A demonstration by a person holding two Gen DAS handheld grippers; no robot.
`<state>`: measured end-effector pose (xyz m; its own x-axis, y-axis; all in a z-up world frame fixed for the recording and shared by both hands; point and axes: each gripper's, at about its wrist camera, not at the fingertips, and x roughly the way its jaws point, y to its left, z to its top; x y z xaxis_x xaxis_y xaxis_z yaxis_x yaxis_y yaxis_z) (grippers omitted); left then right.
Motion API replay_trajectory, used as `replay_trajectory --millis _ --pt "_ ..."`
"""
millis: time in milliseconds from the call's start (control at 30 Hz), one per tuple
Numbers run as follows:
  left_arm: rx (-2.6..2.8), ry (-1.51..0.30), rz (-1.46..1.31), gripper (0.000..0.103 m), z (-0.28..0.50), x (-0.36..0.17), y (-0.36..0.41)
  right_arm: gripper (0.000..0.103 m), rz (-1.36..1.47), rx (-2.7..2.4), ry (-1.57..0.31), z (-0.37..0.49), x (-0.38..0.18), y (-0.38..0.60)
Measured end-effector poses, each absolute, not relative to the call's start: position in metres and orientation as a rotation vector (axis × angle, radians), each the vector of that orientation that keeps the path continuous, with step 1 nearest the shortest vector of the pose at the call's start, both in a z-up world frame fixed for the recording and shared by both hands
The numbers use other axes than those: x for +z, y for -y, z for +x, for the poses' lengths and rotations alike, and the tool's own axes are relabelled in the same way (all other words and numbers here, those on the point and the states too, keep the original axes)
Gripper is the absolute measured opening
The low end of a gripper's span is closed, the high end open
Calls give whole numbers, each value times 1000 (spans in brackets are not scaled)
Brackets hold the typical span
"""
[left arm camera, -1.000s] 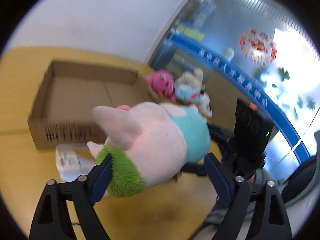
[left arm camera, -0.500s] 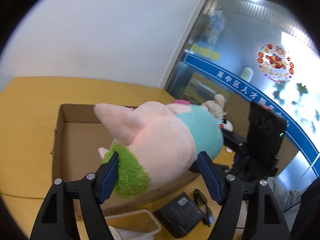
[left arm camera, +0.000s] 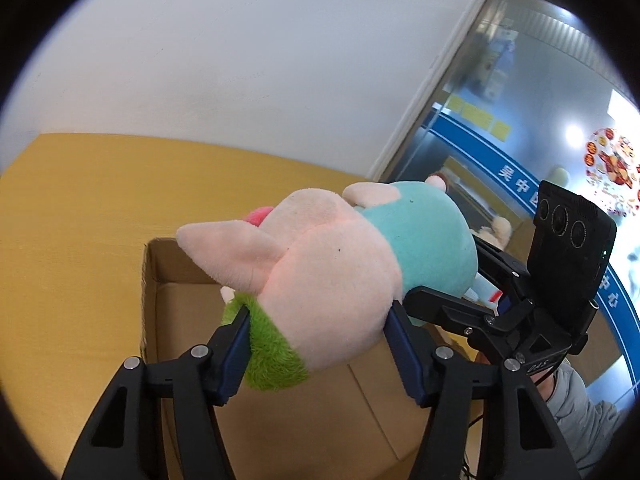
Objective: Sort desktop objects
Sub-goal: 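Carry the pig plush with the right gripper and drop it into the cardboard box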
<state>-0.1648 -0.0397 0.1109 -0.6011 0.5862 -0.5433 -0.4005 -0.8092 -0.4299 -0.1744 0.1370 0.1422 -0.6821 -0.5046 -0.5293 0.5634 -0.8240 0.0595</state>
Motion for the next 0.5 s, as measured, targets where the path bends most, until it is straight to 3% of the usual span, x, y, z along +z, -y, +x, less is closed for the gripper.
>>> replay_trajectory --millis 333,500 --pt "2407 221 -1182 61 -247 65 38 89 964 -2370 203 -283 59 -138" --pt "2428 155 -1306 60 -261 37 35 92 1121 -2302 276 -316 11 -124"
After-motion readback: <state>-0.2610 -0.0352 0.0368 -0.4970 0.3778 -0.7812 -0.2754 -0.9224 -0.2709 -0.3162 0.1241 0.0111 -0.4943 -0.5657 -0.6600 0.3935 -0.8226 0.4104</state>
